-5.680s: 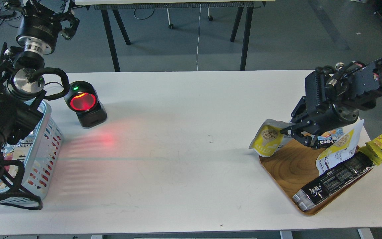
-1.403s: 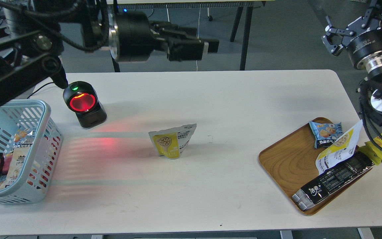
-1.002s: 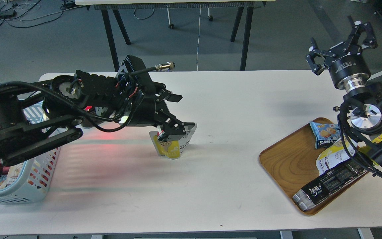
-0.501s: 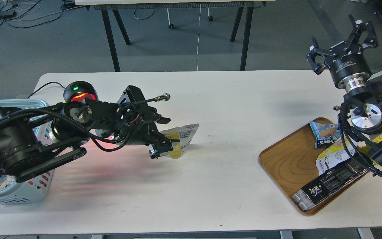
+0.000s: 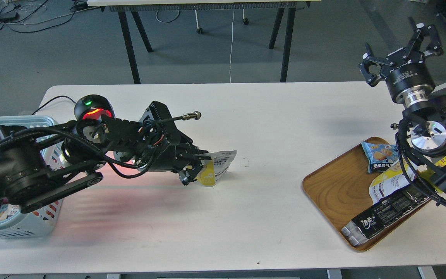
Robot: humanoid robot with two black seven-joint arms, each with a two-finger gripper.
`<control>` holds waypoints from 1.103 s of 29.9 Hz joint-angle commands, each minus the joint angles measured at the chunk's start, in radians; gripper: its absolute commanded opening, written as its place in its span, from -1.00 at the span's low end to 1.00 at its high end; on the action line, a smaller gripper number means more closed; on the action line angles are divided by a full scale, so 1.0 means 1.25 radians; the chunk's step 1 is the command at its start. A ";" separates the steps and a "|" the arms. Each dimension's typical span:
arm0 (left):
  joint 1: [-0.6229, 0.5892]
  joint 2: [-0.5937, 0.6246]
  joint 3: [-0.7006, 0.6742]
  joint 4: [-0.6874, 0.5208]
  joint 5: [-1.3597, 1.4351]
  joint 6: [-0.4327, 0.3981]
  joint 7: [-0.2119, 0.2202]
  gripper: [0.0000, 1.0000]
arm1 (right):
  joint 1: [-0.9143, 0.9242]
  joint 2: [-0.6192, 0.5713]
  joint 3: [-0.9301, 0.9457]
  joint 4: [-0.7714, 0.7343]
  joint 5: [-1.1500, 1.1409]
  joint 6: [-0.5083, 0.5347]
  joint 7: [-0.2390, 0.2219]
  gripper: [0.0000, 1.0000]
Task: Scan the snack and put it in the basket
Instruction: 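Lift the yellow packet and hold it in front of the scanner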
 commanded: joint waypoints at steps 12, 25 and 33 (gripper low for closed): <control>-0.008 0.024 -0.013 -0.031 0.000 0.000 -0.012 -1.00 | 0.006 -0.011 0.001 0.000 0.000 0.000 0.000 0.99; -0.002 0.267 -0.158 -0.082 0.000 0.000 -0.192 -1.00 | 0.007 -0.023 0.002 0.002 0.000 -0.002 0.000 0.99; 0.004 0.314 -0.148 -0.015 0.000 0.000 -0.197 -1.00 | 0.007 -0.022 0.007 0.002 0.000 -0.004 0.000 0.99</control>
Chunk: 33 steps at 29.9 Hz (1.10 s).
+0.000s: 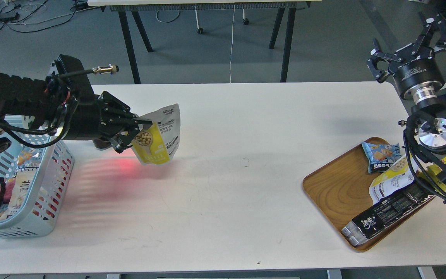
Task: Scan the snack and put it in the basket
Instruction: 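Lift the yellow packet and hold it in front of the scanner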
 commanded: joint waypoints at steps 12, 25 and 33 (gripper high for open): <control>0.016 0.009 0.022 0.082 0.000 0.000 0.000 -1.00 | 0.004 -0.003 0.000 0.000 0.000 0.002 0.000 0.99; 0.020 0.031 0.021 0.088 0.000 0.000 0.000 -1.00 | 0.011 -0.003 0.000 -0.001 0.000 0.002 0.000 0.99; 0.020 0.034 0.015 0.069 0.000 0.000 0.000 -1.00 | 0.011 -0.003 0.000 0.000 0.000 0.003 0.000 0.99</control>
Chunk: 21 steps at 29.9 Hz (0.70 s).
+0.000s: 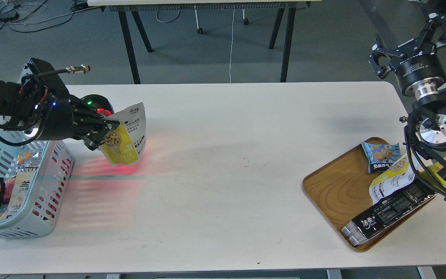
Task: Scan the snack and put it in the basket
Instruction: 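Lift the yellow packet and hold it in front of the scanner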
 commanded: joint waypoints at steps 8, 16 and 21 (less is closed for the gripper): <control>-0.001 0.016 0.003 -0.044 0.000 0.000 0.000 -1.00 | -0.001 0.000 -0.001 0.001 0.000 0.001 0.000 0.99; -0.002 0.065 -0.047 -0.109 0.000 0.000 0.000 -1.00 | -0.001 0.000 -0.001 0.001 0.000 0.002 0.000 0.99; -0.003 0.151 -0.091 -0.163 0.000 0.000 0.000 -1.00 | -0.001 0.000 0.000 0.001 -0.001 0.003 0.000 0.99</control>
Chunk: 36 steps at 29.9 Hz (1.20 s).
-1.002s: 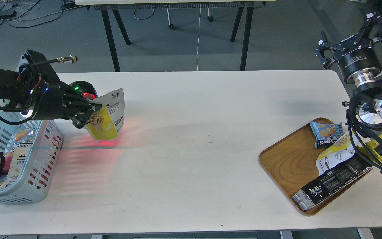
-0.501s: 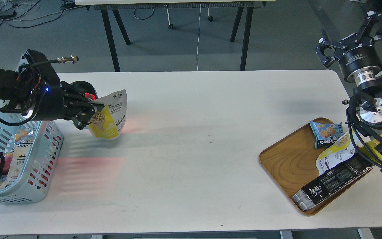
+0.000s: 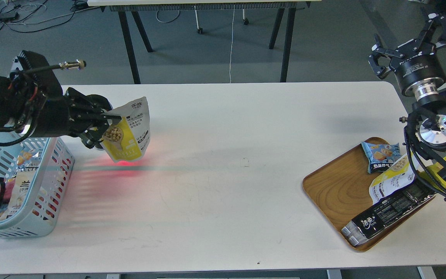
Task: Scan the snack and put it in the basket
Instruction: 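Move the packet over the blue basket and release it inside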
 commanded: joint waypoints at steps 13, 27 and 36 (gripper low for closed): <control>-0.002 0.312 -0.062 -0.017 -0.108 0.000 0.000 -1.00 | 0.002 0.001 0.001 -0.001 -0.001 0.002 0.000 0.99; -0.001 0.374 0.078 0.109 -0.112 0.056 0.000 -1.00 | 0.001 0.002 0.001 -0.001 -0.002 0.004 0.000 0.99; -0.001 0.378 0.183 0.116 -0.112 0.141 0.000 -1.00 | 0.001 0.002 0.001 -0.015 -0.002 0.011 0.000 0.99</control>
